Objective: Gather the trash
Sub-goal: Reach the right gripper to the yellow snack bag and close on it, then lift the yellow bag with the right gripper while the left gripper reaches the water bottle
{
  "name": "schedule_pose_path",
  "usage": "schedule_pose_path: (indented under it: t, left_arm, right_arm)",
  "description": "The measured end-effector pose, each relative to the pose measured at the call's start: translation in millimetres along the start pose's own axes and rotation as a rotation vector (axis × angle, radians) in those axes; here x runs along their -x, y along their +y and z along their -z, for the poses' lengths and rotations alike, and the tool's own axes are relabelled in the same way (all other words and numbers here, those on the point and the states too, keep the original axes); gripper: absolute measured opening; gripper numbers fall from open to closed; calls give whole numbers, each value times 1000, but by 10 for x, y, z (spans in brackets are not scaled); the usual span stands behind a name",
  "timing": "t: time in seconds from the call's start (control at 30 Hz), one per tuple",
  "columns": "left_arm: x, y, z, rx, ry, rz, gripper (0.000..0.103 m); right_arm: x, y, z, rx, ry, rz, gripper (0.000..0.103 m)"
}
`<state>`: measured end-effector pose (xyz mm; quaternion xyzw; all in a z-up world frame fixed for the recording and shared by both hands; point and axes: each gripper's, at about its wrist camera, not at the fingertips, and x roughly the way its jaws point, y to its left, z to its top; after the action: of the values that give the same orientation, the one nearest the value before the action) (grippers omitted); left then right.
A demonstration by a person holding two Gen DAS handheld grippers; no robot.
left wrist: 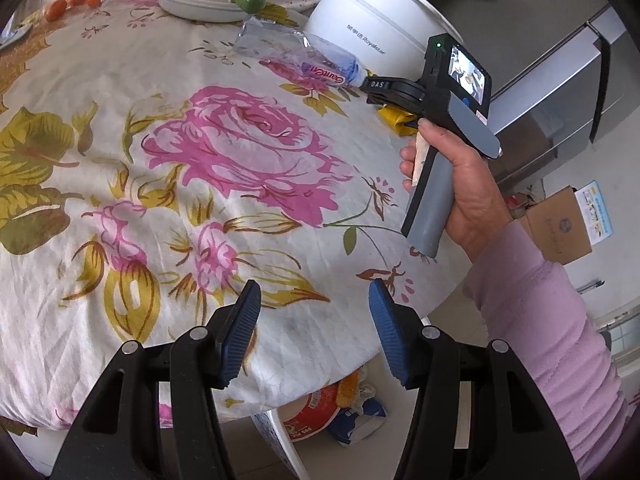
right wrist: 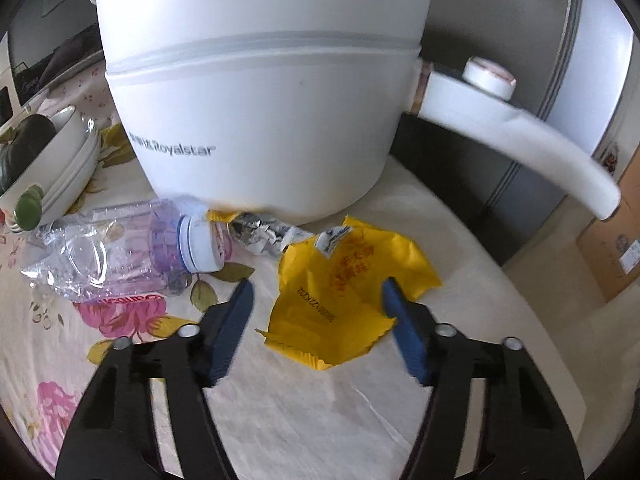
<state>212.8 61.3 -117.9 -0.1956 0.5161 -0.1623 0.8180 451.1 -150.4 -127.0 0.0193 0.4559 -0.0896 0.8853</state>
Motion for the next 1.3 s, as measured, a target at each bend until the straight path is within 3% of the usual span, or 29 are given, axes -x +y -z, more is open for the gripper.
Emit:
schedule_pose_path:
  t: [0.13,0.3,0.67,0.9,1.07,1.13,1.3]
  left_arm:
    - [-13,6,-8,0,0,-4,56]
    - [-48,13,-7,3,5,-9,56]
    - [-85,-4,8,-7,0,-18,56]
    - [-125,-73,-41,-40,-29,-38,56]
    - [-188,-323,-280,-163,-70,-75,56]
    - [-205,-455,-429,-229,-101,-102,65]
    - [-469,-997,-982,-567,-131,-297,73]
  right_arm:
    - [-7,-24,31,9,-17,0,43]
    - [64,-130,91,-5,-34,-18,26]
    - [367,-377,409,2,-49,-13,21]
    - [892,-572,648,-2,-76,-23,21]
    - [1303,-742,825,-26,-100,-48,21]
    - [1406,-838,902,-69,-89,-83,21]
    - [1482,-1019,1013,-150,-93,-132,21]
